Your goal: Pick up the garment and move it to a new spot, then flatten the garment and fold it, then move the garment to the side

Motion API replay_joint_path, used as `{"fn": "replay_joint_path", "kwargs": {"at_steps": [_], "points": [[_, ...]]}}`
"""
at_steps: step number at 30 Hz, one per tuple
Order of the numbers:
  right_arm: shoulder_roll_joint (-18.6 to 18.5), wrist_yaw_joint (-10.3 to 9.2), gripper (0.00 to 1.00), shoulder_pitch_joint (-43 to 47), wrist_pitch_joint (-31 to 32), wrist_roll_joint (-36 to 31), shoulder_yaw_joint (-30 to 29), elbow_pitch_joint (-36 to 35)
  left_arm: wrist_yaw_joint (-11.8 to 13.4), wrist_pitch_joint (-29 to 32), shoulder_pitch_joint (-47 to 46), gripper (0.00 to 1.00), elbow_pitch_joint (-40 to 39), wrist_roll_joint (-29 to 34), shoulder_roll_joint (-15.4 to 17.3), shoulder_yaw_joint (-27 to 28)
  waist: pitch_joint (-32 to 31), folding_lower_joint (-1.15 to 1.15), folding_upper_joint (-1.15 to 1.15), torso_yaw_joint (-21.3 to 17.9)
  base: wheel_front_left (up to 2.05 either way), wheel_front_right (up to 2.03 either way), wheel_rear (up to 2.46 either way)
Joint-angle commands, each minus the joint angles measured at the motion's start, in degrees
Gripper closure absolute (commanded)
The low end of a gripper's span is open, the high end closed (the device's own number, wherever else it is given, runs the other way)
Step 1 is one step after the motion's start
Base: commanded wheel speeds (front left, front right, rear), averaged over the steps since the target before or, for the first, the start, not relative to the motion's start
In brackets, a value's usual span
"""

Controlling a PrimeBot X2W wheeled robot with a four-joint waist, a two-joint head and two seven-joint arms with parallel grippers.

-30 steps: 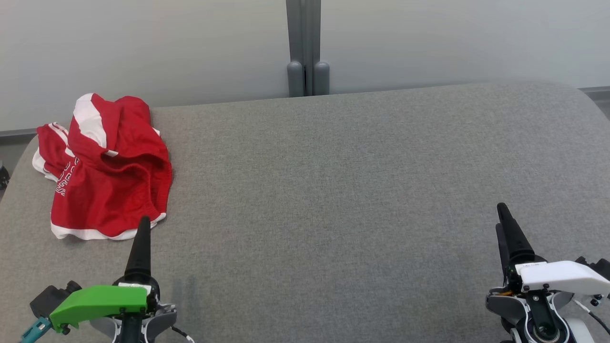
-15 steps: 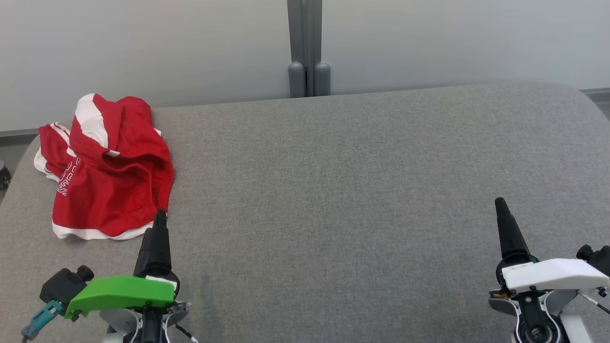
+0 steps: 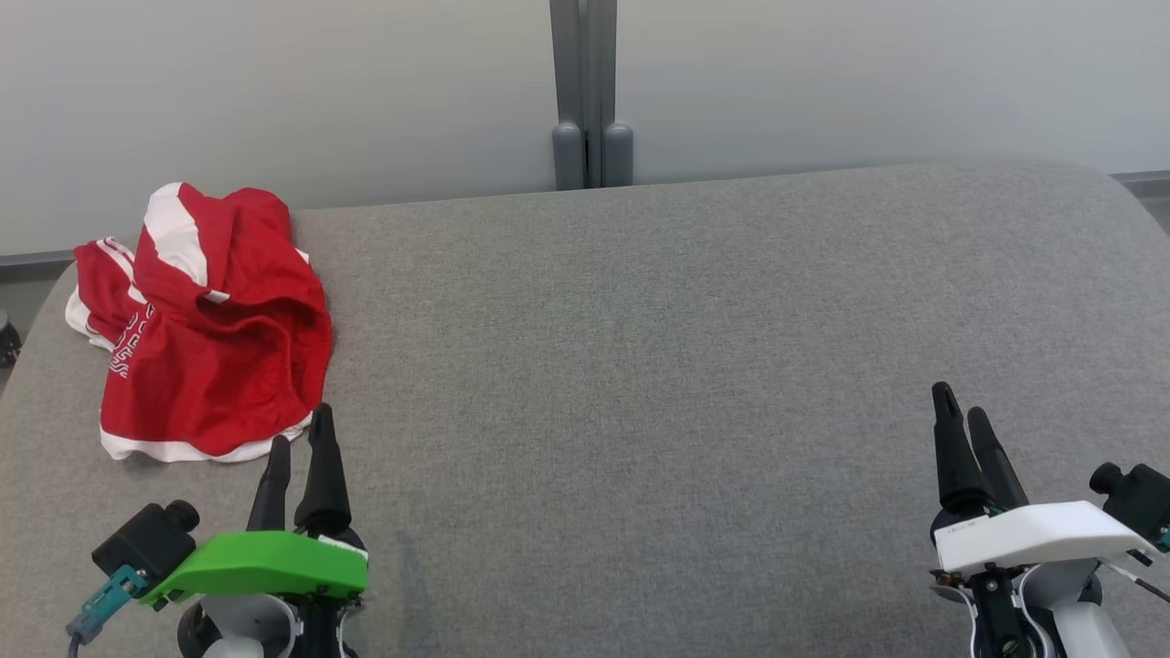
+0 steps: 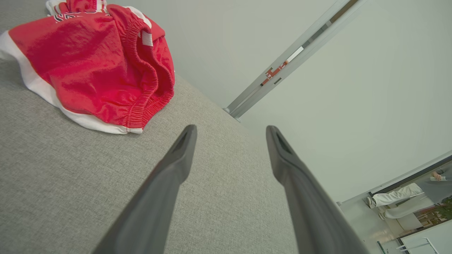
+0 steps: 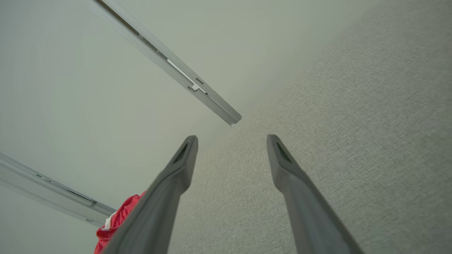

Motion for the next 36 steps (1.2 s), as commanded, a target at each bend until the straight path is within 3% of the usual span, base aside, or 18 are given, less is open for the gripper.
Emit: {"fn": "replay_joint_path", "kwargs": {"at_steps": [1, 15, 36], "points": [[-0.35, 0.15, 0.00, -0.09, -0.67, -2.22, 0.31, -1.04, 0.41, -0.68, 0.39, 0.00, -0.40, 2.43, 0.41, -0.30, -0.02, 0.00, 0.00, -0.01, 0.00, 0.00, 0.00], [-0.40, 0.16, 0.00, 0.68, -2.88, -12.76, 1.04, -0.51, 1.65, -2.95, 1.34, 0.00, 1.16, 12.88, 0.49, -1.86, -0.13, 0.00, 0.00, 0.06, 0.00, 0.00, 0.00], [-0.46, 0.17, 0.00, -0.12, -5.84, -27.00, 2.35, 2.94, 3.62, -5.90, 1.36, 0.00, 4.21, 23.39, 0.58, -4.07, -0.04, 0.00, 0.00, 0.26, 0.00, 0.00, 0.00]]}}
